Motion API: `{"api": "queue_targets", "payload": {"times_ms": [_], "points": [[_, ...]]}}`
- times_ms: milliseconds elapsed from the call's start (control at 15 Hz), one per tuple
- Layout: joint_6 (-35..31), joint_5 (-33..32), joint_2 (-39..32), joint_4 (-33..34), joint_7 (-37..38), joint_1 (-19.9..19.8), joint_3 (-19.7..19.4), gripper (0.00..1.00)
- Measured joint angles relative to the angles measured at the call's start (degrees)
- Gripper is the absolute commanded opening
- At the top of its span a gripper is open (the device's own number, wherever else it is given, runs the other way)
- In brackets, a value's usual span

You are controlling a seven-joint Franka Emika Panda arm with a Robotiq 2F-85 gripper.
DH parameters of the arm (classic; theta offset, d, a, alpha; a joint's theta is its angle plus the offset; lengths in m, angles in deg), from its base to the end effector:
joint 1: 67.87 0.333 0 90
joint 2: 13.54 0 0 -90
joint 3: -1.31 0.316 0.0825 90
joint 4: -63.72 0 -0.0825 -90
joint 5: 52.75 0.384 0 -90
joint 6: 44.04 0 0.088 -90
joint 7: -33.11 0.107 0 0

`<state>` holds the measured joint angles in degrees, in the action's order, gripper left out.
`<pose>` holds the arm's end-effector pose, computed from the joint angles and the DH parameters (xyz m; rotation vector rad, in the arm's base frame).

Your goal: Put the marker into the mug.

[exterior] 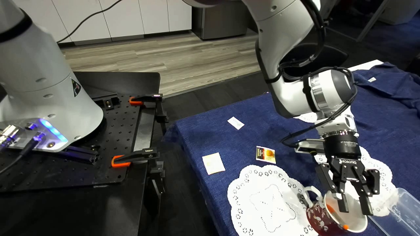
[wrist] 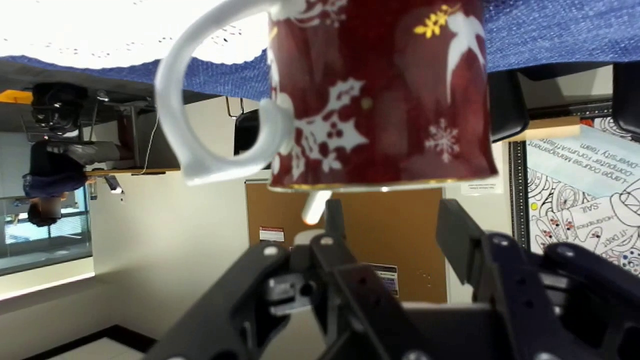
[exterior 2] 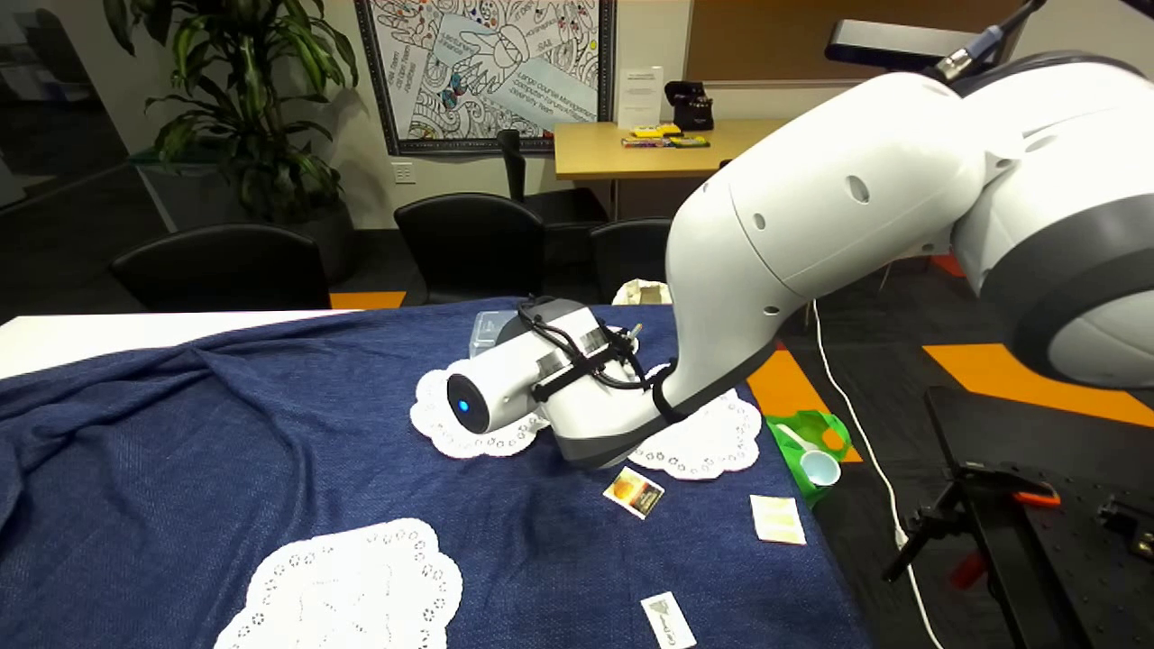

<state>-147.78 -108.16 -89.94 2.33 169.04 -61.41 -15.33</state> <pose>0.6949 -0.1313 0.0237 1.2133 -1.5858 0.9412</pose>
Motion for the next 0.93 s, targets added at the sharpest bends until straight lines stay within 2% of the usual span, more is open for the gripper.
{"api": "queue_targets", "payload": {"times_ms": [133, 200, 533, 933], "points": [[0.2, 0.1, -0.4, 0.7, -0.4, -0.1, 0.0, 0.98], [0.2, 0.2, -0.4, 0.8, -0.4, -0.1, 0.0, 1.0], [0.5, 0.2, 2.0, 0.5, -0.2, 0.1, -0.3, 1.0], [3.5, -0.1, 13.2, -7.1, -0.2, 1.2, -0.5, 1.0]]}}
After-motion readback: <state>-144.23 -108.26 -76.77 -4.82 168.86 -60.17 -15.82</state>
